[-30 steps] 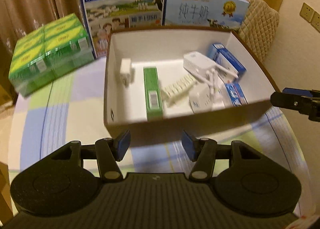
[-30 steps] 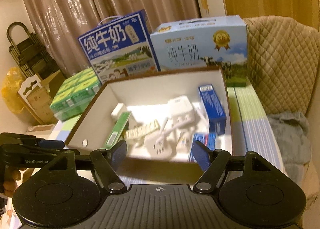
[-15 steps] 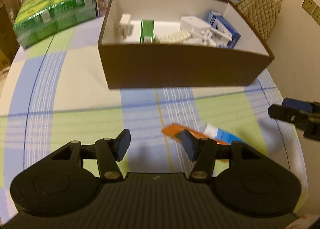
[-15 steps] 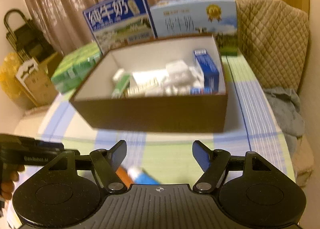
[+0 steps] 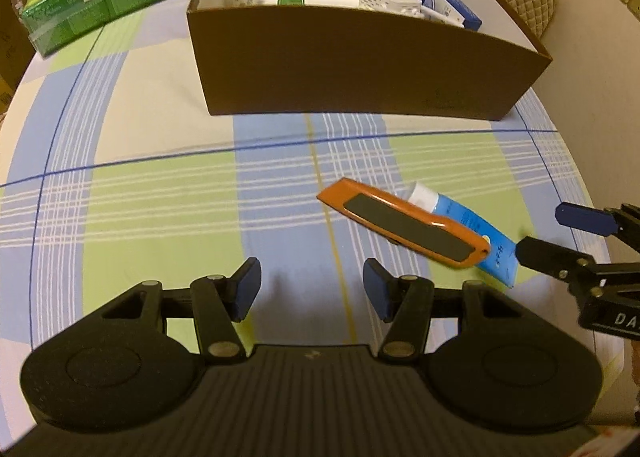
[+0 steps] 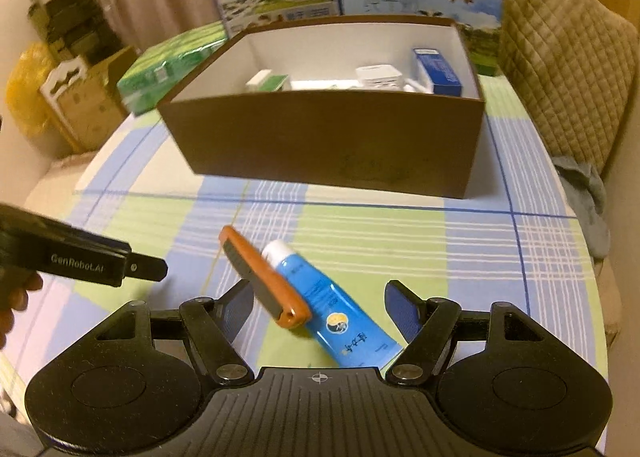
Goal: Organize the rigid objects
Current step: 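Withdraw both tools from the brown box toward the knife and blue tube, then grasp orange utility knife with left tool while right tool grasps blue tube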
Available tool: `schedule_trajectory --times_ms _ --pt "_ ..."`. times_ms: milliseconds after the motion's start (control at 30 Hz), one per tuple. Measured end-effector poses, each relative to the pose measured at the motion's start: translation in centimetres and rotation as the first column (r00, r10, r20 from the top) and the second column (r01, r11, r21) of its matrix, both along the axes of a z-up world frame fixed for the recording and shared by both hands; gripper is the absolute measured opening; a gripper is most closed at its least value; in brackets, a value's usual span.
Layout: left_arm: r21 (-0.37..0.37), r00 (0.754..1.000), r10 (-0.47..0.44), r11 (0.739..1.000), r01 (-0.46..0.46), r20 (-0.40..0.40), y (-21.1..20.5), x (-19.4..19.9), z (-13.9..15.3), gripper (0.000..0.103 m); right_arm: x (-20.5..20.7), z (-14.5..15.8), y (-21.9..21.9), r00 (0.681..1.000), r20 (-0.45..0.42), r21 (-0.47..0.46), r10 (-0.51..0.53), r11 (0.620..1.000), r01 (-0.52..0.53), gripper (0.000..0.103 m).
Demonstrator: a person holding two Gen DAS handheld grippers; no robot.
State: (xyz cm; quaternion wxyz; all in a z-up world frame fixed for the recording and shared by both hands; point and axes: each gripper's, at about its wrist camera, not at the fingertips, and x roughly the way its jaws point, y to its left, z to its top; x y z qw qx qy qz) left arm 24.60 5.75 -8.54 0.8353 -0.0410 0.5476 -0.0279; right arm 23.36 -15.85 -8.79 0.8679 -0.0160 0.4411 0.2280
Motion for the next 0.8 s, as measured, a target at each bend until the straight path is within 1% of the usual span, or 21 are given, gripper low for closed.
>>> schedule_trajectory --times_ms 133,333,467,600,800 --pt "-0.012 1.0 -0.006 1.0 0.006 -0.006 -0.3 0.1 -0.5 0.053 0.2 -1.2 0.1 1.0 -0.019 -0.015 0.011 1.0 -0.011 0.07" --pt "-0.024 1.0 -0.014 1.0 0.013 -0.009 -0.9 0.7 -1.1 0.053 0.2 -3.2 -0.8 0.999 -0.041 -0.097 0.013 0.995 -0.017 0.069" --pt "-0.057 0.999 -0.039 0.998 0.039 -0.012 -2.4 1.7 -1.4 0.054 0.5 -3.7 -1.9 0.998 -0.058 -0.102 -0.034 0.994 0.028 0.069" --pt "-0.091 0.998 -0.068 0.994 0.067 -0.008 -4.4 2.7 -1.8 0.054 1.0 -3.6 -3.2 0.995 -0.051 -0.105 -0.081 0.992 0.075 0.069" --pt "-0.076 0.997 -0.083 0.994 0.082 -0.004 -6.8 4.2 -2.4 0.055 1.8 -3.5 -5.5 0.985 -0.047 -0.104 -0.167 0.981 0.161 0.069"
